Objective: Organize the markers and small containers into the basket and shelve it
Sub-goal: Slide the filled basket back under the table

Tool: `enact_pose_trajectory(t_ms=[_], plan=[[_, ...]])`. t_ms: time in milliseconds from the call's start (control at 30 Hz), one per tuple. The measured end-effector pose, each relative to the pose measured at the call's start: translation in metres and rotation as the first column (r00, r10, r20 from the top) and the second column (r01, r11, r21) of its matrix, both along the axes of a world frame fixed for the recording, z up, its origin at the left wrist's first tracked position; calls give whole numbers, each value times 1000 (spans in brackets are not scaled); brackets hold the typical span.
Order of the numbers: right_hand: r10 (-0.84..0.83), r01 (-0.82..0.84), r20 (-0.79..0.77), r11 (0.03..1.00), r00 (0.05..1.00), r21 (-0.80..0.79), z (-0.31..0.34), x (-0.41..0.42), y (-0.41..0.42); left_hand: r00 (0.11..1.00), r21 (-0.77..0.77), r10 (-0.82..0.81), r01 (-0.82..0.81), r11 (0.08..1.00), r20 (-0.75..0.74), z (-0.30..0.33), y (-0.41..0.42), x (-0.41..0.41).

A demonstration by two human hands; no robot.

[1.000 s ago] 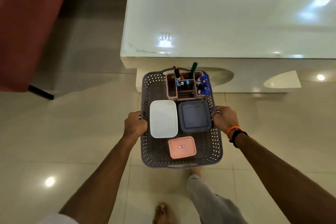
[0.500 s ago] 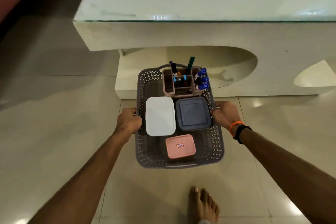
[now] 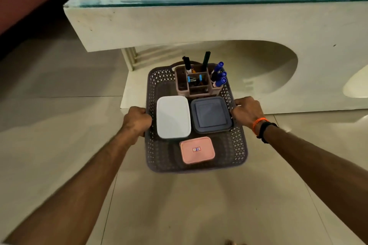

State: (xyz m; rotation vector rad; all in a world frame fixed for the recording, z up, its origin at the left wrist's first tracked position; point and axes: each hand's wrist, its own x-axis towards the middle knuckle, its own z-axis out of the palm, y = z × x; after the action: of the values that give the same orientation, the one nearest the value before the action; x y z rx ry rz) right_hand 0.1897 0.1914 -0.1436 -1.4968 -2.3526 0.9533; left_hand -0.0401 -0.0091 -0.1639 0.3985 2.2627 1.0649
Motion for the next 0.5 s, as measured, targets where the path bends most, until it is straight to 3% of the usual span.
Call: enact_pose_trajectory(t_ms=[400, 500], plan=[[-58, 59, -14, 988, 998, 144, -23, -56, 71, 999, 92, 19, -15, 996, -46, -14, 73, -50], [-34, 39, -53, 995, 998, 91, -26, -54, 69, 998, 123, 39, -33, 992, -43, -15, 72, -45]])
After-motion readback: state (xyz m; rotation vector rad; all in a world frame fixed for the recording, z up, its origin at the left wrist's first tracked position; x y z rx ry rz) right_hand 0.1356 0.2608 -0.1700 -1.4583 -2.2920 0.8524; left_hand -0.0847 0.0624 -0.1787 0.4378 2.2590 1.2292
